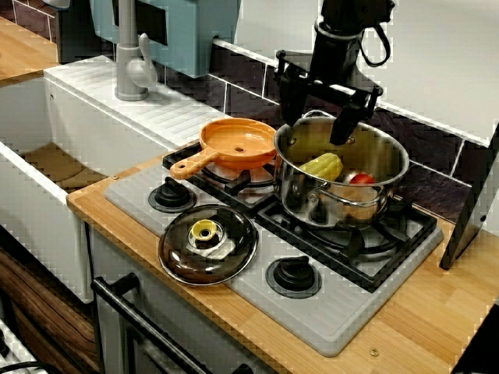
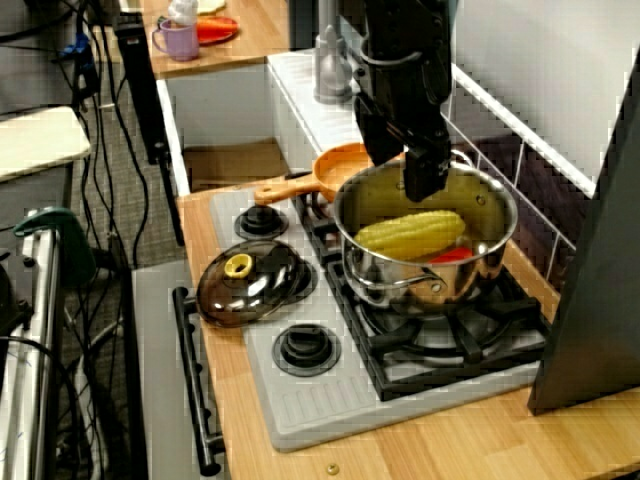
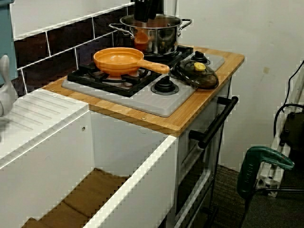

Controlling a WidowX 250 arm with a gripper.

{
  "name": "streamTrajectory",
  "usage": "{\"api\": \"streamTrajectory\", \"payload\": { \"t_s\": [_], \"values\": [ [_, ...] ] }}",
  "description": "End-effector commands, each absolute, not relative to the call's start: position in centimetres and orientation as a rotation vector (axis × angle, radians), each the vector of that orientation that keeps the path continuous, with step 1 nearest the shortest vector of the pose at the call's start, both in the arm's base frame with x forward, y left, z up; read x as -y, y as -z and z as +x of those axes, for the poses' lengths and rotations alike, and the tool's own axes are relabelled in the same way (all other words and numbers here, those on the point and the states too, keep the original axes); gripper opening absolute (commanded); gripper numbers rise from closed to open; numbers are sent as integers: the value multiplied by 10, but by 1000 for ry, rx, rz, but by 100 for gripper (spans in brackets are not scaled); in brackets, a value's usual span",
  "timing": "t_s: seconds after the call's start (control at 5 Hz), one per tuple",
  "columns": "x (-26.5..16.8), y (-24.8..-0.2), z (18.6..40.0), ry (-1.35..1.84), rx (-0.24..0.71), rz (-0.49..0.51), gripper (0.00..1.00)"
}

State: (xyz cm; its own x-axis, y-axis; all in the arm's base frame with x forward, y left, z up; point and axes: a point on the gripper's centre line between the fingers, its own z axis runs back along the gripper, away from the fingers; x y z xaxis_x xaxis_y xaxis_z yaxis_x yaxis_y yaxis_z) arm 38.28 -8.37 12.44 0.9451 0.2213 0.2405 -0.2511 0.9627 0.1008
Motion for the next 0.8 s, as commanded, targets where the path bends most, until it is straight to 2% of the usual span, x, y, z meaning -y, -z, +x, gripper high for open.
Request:
{"api": "streamTrajectory", "payload": {
  "t_s": [0.0,0.6],
  "values": [
    [82,-147,395,-259,261,97,100],
    [87,-147,397,-262,264,94,100]
  ]
}}
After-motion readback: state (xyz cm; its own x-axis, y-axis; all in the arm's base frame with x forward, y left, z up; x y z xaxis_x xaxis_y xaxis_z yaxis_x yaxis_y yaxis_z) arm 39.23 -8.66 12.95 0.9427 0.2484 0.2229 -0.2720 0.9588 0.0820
